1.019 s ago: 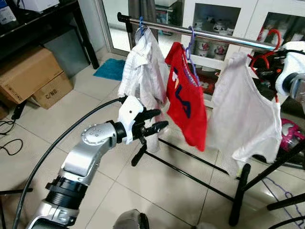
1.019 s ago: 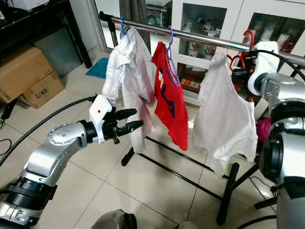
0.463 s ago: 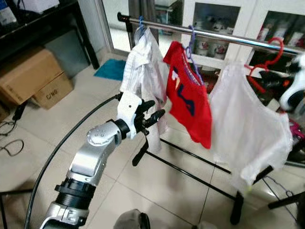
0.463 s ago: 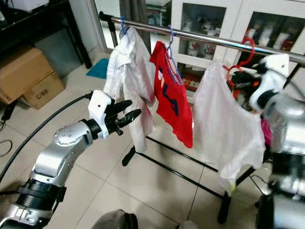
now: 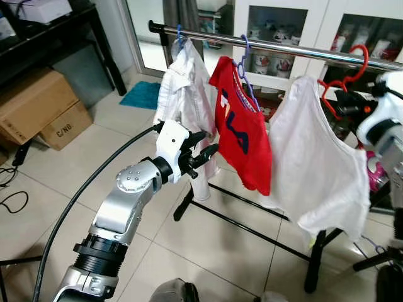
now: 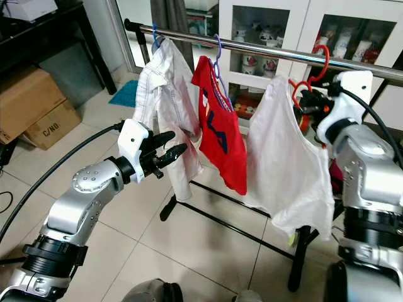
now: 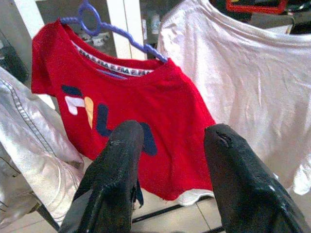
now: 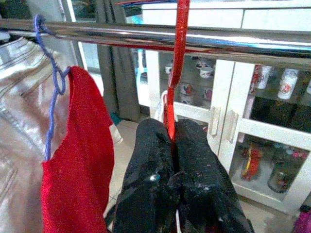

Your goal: Hang hanger

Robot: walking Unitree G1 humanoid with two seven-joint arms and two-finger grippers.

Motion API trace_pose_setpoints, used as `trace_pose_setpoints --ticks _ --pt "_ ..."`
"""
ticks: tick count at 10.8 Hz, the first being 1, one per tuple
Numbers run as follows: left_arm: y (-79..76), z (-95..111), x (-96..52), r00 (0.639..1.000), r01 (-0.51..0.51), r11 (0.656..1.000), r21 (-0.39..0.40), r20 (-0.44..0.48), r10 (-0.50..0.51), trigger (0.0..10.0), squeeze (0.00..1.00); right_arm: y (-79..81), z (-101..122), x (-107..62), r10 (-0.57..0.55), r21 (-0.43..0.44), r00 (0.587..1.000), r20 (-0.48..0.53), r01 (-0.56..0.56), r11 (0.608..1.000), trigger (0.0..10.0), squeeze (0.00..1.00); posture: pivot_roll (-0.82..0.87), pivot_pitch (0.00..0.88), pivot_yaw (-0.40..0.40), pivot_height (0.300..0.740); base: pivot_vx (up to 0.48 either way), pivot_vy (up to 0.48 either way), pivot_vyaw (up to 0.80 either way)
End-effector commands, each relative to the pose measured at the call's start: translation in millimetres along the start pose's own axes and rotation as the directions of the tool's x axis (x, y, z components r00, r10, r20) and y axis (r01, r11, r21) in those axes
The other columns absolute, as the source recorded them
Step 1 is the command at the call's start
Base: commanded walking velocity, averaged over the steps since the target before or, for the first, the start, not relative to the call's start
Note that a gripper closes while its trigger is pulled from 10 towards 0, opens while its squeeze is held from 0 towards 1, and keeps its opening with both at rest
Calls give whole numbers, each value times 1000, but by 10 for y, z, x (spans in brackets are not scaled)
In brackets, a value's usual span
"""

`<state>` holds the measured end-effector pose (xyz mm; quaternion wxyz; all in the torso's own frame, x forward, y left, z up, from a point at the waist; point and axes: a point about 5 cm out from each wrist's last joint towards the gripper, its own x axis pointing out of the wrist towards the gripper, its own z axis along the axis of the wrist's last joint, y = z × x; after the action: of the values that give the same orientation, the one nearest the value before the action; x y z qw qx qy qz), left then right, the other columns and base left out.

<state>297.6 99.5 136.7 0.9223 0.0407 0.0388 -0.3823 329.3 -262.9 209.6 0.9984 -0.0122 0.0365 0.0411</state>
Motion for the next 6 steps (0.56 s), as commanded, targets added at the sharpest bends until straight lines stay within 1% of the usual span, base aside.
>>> trace_pose_setpoints --ticks 1,2,3,4,5,6 --pt "4 -24 -33 1000 -6 1000 13 -13 6 10000 0 23 68 97 -29 -9 999 -25 29 1000 0 0 -128 0 105 740 0 0 0" --pt "-6 -27 -36 1000 0 1000 13 -10 0 10000 0 11 26 175 -58 -11 996 -70 58 998 0 0 -130 0 105 740 0 0 0" --pt "-39 -33 -38 999 30 999 17 -11 -30 10000 0 11 -46 300 -73 16 989 -125 76 997 0 0 -129 0 101 740 0 0 0" --pt "-64 -42 -41 999 51 998 22 -15 -51 10000 0 23 -85 367 -81 34 985 -154 87 996 0 0 -128 0 100 740 0 0 0" --pt "-88 -66 -54 998 65 997 29 -27 -65 10000 0 45 -185 463 -88 21 973 -214 95 995 0 0 -122 0 97 740 0 0 0" --pt "-100 -76 -63 997 72 997 30 -32 -71 10000 0 49 -272 487 -88 18 963 -254 95 995 0 0 -120 0 94 740 0 0 0"
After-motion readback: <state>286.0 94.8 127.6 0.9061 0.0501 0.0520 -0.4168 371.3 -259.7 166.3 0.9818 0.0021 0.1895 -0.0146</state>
